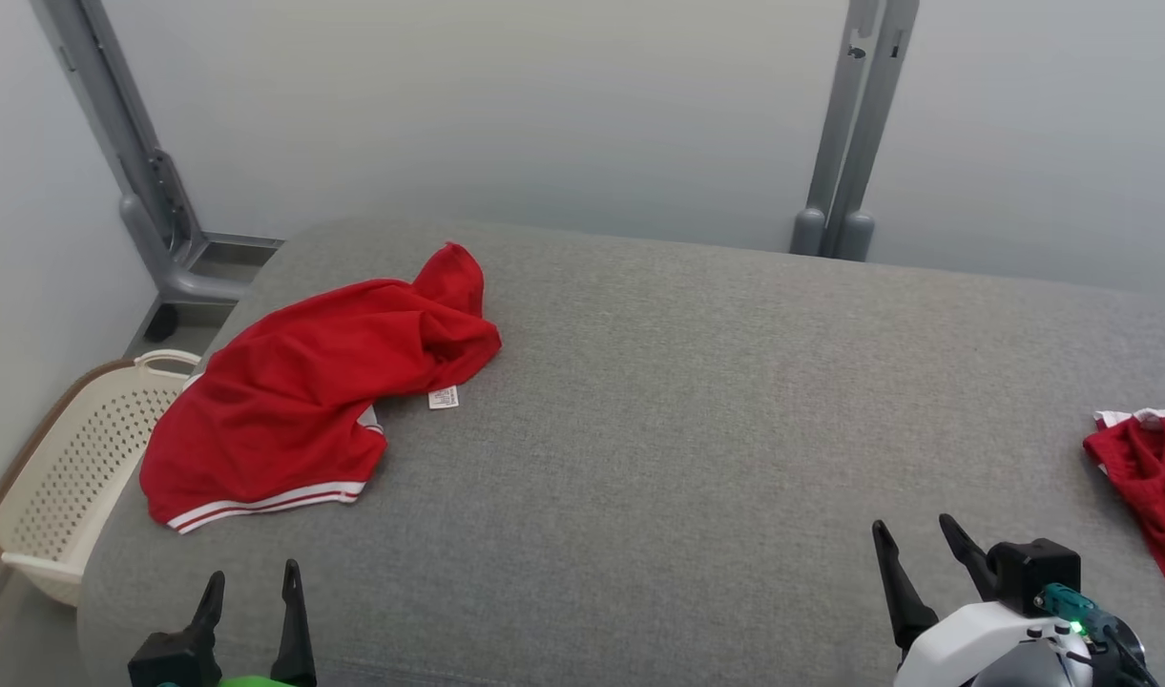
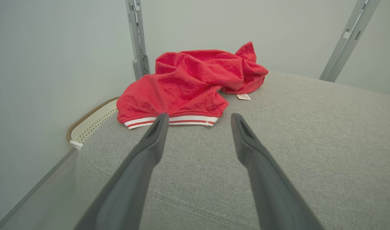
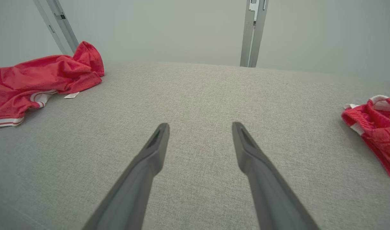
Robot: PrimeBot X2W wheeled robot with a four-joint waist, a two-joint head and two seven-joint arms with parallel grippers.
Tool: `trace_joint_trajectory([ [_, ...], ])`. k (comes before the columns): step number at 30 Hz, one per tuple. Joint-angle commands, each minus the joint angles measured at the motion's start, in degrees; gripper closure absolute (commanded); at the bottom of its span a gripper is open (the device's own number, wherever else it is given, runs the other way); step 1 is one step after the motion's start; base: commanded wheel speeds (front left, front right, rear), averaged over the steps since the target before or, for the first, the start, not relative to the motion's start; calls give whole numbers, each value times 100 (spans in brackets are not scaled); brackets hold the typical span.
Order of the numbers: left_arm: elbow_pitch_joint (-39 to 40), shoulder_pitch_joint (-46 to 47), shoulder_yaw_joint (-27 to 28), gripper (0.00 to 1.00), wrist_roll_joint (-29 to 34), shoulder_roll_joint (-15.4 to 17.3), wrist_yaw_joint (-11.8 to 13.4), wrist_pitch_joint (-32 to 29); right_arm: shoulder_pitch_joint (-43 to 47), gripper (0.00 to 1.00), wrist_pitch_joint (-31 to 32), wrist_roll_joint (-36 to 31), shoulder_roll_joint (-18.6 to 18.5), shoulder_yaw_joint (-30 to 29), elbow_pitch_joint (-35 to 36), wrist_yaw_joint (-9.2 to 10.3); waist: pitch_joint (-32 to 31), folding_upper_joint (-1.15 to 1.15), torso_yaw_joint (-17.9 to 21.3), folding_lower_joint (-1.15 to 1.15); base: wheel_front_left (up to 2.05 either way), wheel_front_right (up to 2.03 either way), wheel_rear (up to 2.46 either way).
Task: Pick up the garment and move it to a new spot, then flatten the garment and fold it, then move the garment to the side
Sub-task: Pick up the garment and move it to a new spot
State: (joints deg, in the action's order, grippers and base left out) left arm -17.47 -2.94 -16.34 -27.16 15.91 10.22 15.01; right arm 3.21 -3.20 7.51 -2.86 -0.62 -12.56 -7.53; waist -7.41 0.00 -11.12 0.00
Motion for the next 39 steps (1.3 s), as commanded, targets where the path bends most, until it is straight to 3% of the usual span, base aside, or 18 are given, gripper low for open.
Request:
trace_joint_trajectory([
  [1,45,-94,17,0,43,72,55,-12,-12,0,-35,66,-7,56,-22,8,-27,0,-315,0,0,0,0],
  [13,296,-235,87,0,-7,286,185,-223,-58,0,-64,176,-9,438,-101,8,-59,0,-924,0,0,0,0],
  [26,465,-350,30,0,-81,416,220,-515,-84,0,-106,141,-10,549,-117,8,-68,0,-998,0,0,0,0],
  [32,196,227,-196,0,-371,473,-264,-1285,-29,0,-1,98,-8,551,67,8,42,0,-1004,0,0,0,0],
  [39,-667,1610,-425,0,-608,317,-642,-2378,-105,0,234,-125,-8,704,521,8,299,0,-1013,0,0,0,0],
])
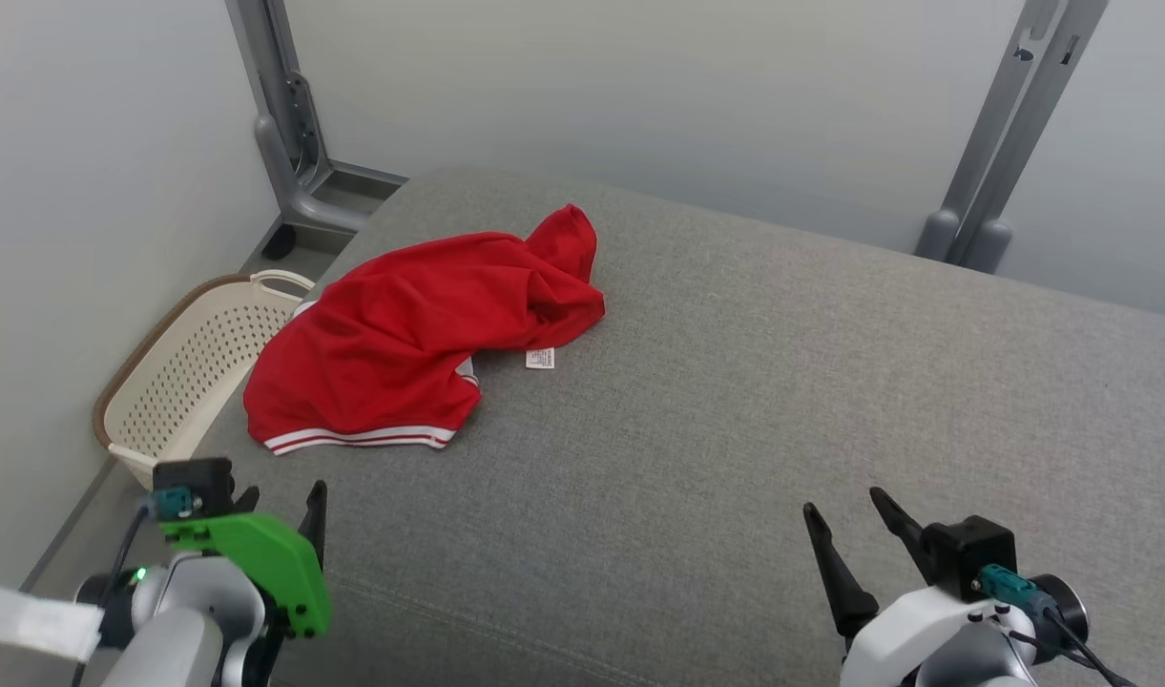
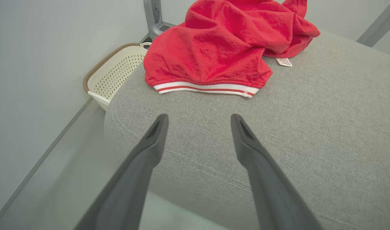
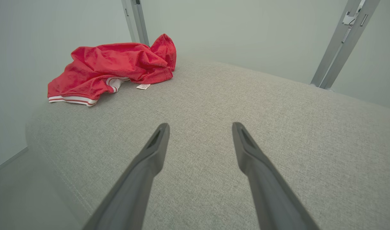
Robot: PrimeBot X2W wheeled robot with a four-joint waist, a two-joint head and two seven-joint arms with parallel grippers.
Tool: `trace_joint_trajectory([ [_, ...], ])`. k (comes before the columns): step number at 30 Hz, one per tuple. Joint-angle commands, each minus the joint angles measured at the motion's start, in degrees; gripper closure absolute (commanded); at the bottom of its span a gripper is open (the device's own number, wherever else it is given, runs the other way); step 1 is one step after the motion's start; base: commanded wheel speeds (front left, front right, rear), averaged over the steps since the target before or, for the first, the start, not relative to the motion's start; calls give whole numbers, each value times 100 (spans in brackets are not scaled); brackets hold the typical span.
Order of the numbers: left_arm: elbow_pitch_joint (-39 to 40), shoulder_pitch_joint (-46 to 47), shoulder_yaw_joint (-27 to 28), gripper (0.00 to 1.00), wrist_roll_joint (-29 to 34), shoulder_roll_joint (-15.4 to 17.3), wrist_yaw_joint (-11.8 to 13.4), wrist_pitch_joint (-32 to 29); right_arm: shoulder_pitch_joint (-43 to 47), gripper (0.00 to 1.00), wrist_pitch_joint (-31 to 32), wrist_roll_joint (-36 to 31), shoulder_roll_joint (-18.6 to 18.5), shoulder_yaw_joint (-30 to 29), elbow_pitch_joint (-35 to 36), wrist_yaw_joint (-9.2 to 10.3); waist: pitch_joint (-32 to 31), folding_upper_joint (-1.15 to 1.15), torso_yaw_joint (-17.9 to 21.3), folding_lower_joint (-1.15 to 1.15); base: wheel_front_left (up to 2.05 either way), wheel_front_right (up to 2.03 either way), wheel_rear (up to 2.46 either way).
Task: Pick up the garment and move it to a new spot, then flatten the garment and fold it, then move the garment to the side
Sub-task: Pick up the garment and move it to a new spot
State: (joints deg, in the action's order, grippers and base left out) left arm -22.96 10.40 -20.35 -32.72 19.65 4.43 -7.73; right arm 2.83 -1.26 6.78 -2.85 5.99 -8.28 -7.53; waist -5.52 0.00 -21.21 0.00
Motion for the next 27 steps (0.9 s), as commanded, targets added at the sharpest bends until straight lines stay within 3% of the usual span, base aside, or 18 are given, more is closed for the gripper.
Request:
trace_joint_trajectory([
  [1,-285,503,-35,0,-85,-104,-76,-244,-86,0,85,-95,-10,97,181,8,196,0,17,0,0,0,0],
  [7,-979,1629,-85,0,-45,-253,-109,-619,-224,0,262,-294,-11,367,553,8,677,0,228,0,0,0,0],
  [16,-2192,3338,-62,0,-56,-376,-162,-1009,-641,0,470,-637,-161,876,1127,8,1802,0,856,0,0,0,0],
  [19,-2514,3707,-76,0,-46,-357,-70,-1265,-719,0,551,-645,-294,956,1283,8,2069,0,1003,0,0,0,0],
  [27,-3232,4230,-80,0,88,-164,495,-1783,-690,0,738,-601,-583,1078,1617,8,2449,0,1297,0,0,0,0],
])
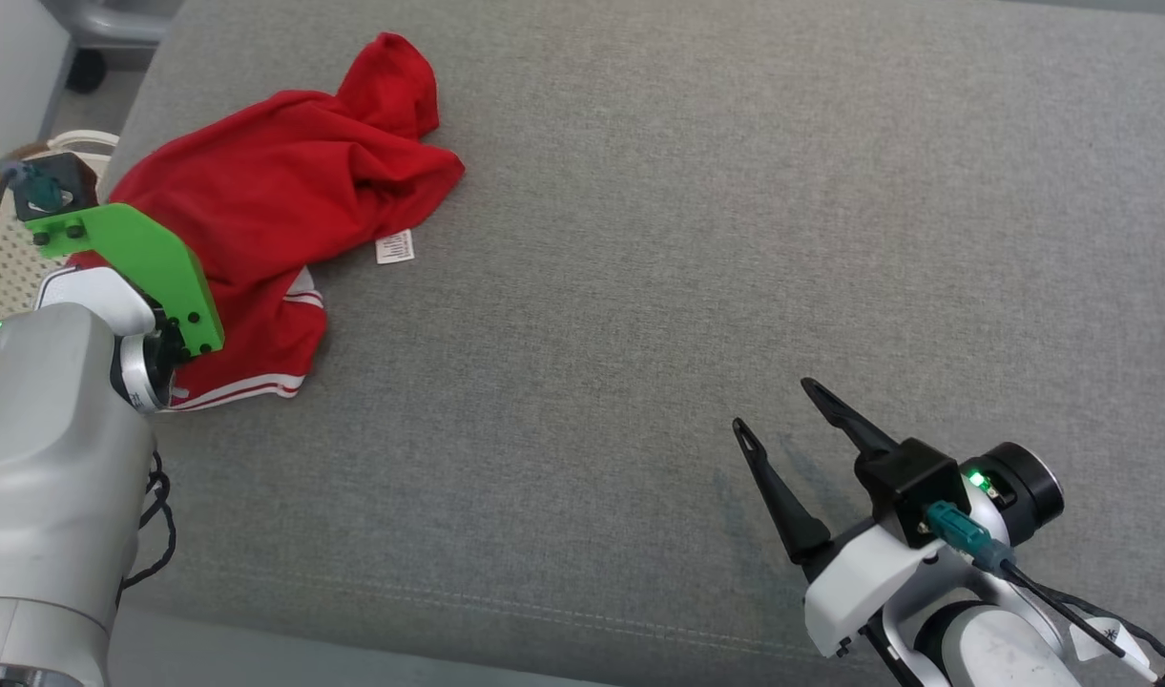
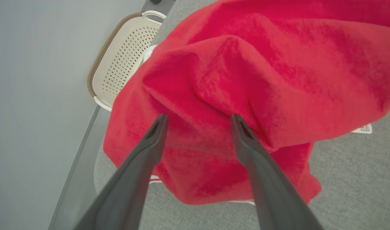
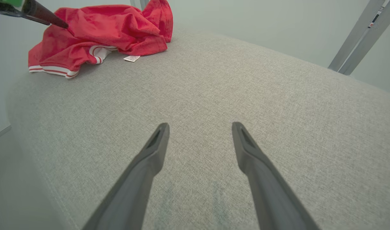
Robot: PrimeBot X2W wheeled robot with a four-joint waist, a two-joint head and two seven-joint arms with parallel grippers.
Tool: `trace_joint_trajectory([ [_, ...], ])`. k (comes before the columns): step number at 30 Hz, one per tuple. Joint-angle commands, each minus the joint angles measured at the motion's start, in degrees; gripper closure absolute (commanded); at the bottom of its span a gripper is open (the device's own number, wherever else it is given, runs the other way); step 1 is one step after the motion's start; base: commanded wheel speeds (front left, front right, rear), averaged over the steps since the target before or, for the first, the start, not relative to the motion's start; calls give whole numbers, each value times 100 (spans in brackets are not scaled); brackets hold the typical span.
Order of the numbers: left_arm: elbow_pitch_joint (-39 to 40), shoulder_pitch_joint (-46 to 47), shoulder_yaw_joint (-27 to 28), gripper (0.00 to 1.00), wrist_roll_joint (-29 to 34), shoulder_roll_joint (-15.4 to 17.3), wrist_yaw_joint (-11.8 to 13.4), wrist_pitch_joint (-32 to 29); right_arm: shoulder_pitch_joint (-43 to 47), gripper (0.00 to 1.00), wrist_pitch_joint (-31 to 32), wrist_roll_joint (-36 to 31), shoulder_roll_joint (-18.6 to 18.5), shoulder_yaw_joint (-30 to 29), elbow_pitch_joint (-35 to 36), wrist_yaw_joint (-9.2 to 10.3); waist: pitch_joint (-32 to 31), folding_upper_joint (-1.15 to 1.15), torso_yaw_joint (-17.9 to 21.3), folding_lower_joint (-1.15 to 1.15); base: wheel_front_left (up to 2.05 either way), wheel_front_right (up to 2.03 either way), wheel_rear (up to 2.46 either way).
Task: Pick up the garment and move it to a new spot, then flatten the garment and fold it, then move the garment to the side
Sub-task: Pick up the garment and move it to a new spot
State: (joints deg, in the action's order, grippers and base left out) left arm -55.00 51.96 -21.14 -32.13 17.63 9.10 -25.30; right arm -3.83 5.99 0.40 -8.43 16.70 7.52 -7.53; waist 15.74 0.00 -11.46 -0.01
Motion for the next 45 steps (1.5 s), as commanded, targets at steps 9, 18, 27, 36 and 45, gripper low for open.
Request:
trace_joint_trajectory([
  [9,-392,102,121,53,-118,28,336,-69,-40,0,128,33,-178,6,279,8,531,0,473,1,0,0,0],
  [18,-387,177,162,100,-161,-43,336,438,-109,0,11,72,-25,99,74,8,286,0,573,1,0,0,0],
  [27,-28,473,206,100,-120,-121,301,1274,-127,0,-226,132,198,108,-290,8,-199,0,799,1,0,0,0],
  [36,460,769,-167,100,152,-300,-24,1706,-28,0,-533,208,452,120,-715,8,-810,0,1436,1,0,0,0],
  [45,1059,1151,-572,100,231,-993,-337,1998,25,0,-712,195,532,-14,-950,8,-1077,0,1989,1,0,0,0],
])
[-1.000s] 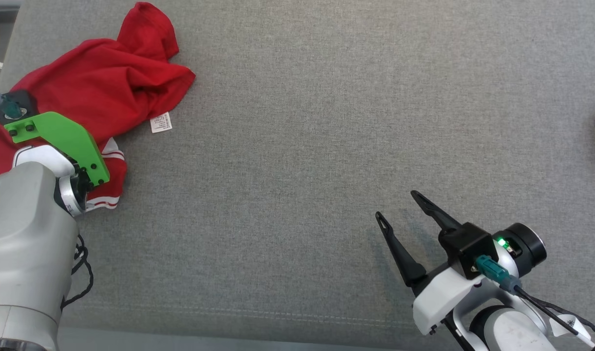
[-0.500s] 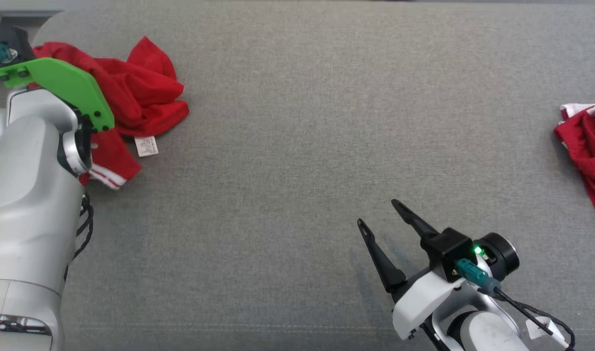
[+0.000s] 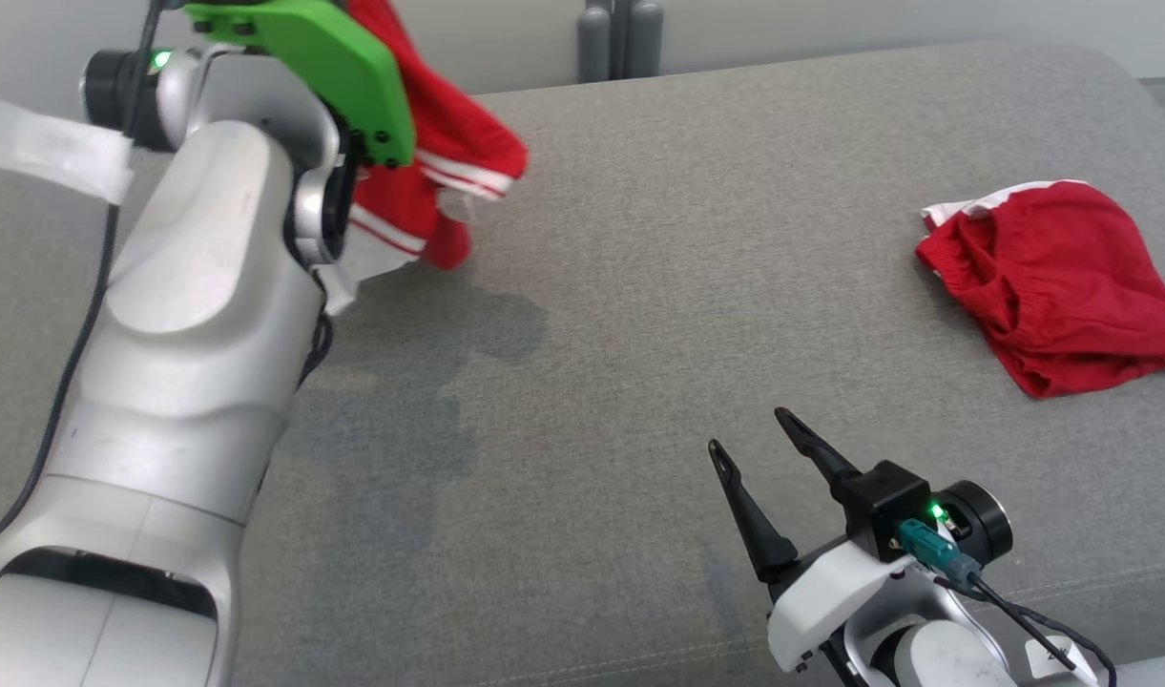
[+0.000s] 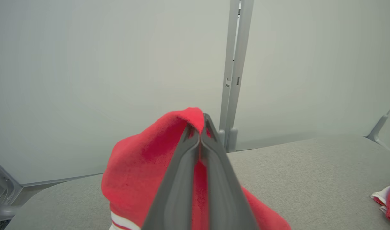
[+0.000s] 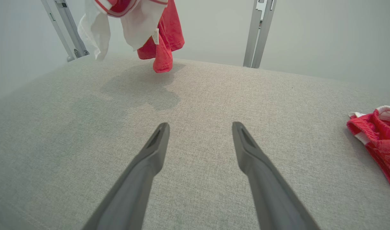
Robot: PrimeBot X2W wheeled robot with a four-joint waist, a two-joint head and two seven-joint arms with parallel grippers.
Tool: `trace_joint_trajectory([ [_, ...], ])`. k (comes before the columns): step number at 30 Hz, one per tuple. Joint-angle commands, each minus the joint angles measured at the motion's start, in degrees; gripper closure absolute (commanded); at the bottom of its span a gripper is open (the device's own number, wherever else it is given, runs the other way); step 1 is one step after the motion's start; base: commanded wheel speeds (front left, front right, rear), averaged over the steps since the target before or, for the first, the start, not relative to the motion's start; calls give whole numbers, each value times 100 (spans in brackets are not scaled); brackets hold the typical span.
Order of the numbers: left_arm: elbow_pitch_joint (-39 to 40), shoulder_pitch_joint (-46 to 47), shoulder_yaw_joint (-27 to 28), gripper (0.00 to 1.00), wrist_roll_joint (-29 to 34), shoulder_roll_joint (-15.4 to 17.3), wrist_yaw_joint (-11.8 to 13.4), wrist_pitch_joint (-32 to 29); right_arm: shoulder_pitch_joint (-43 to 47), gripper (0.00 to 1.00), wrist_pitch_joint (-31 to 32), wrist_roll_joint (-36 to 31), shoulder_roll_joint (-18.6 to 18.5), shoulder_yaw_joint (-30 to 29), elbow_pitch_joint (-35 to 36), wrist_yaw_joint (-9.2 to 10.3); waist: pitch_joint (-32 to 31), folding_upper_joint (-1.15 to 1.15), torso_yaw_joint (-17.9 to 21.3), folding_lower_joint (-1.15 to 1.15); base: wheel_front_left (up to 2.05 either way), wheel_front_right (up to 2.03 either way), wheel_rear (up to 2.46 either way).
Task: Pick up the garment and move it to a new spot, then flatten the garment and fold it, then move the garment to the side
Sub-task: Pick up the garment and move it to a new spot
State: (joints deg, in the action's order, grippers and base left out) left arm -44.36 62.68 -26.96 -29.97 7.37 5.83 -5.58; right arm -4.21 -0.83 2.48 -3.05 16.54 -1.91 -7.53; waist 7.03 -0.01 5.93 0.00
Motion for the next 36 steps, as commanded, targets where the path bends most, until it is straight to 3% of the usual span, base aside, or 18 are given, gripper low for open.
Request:
trace_joint_trajectory([
  [1,88,113,-27,100,2,-39,-50,39,72,0,-27,-29,-2,-7,-26,8,-222,1,297,0,0,0,0],
  [6,547,273,-230,100,-109,-320,-182,72,84,0,-82,-21,8,-52,-55,8,-235,1,470,0,0,0,0],
  [17,1137,-557,-882,100,-539,-430,13,-372,2,0,-181,108,14,-122,-17,8,6,1,422,0,0,0,0],
  [28,341,-1588,-1111,100,-365,80,244,-272,-80,0,-199,148,14,-97,-90,8,27,1,337,0,0,0,0],
  [29,101,-1649,-1108,13,-329,182,301,-192,-94,0,-206,156,14,-77,-111,8,12,1,336,0,0,0,0],
  [30,-3,-1657,-1086,0,-329,217,335,-114,-94,0,-212,165,14,-62,-123,8,0,1,337,0,0,0,0],
  [36,-479,-1760,-1011,0,-442,297,273,76,-65,0,-238,212,15,-37,-182,8,-100,1,319,0,0,0,0],
])
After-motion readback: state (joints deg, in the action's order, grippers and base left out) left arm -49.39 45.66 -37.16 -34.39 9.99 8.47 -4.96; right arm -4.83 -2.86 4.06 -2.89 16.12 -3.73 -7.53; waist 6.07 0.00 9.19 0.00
